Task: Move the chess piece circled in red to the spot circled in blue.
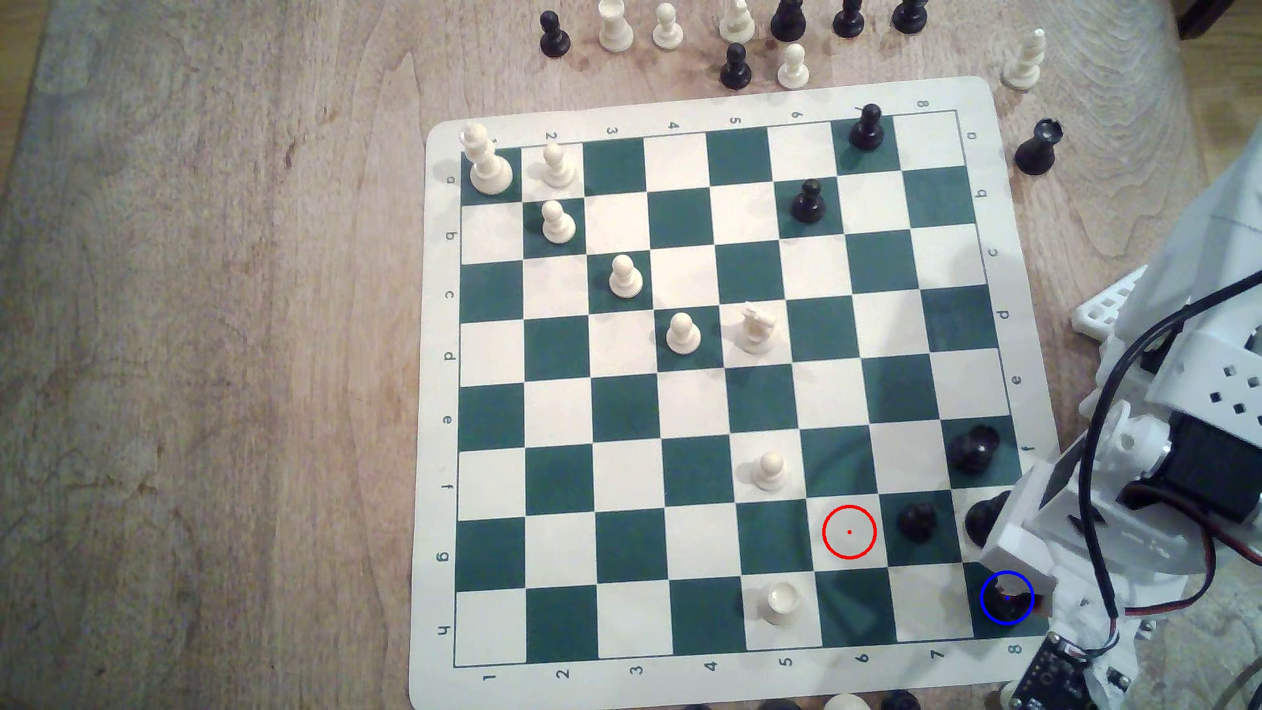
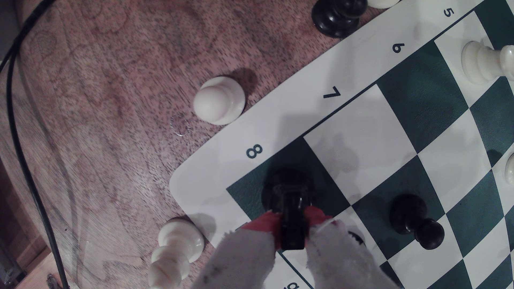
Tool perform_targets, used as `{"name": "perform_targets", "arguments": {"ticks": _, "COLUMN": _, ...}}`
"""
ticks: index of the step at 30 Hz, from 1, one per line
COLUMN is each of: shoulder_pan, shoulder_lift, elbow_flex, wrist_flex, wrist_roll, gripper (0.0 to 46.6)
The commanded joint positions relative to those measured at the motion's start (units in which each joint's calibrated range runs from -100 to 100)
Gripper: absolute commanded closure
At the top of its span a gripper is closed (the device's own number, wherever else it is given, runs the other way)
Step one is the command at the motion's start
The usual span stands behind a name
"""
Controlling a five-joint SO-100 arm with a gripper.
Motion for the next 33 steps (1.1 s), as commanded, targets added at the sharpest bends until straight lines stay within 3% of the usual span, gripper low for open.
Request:
{"name": "perform_targets", "arguments": {"ticks": 1, "shoulder_pan": 0.37, "shoulder_lift": 0.09, "elbow_flex": -0.56, "wrist_flex": -0.61, "wrist_roll": 0.00, "gripper": 45.9}}
{"name": "perform_targets", "arguments": {"ticks": 13, "shoulder_pan": 2.17, "shoulder_lift": -1.86, "elbow_flex": -1.38, "wrist_flex": 0.95, "wrist_roll": 0.05, "gripper": 43.5}}
{"name": "perform_targets", "arguments": {"ticks": 33, "shoulder_pan": 1.23, "shoulder_lift": -2.80, "elbow_flex": -4.01, "wrist_flex": 0.95, "wrist_roll": -0.39, "gripper": 43.4}}
